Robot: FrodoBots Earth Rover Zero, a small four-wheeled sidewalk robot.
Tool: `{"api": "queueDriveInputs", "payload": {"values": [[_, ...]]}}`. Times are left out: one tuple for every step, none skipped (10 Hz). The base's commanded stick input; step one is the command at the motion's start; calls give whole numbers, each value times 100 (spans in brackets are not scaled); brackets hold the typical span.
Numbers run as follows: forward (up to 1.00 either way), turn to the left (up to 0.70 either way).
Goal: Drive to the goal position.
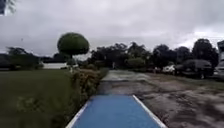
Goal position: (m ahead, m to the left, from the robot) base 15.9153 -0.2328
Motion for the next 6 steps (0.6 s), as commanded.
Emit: {"api": "queueDriveInputs", "payload": {"values": [[50, 0], [50, 0], [50, 0], [50, 0], [50, 0], [50, 0]]}}
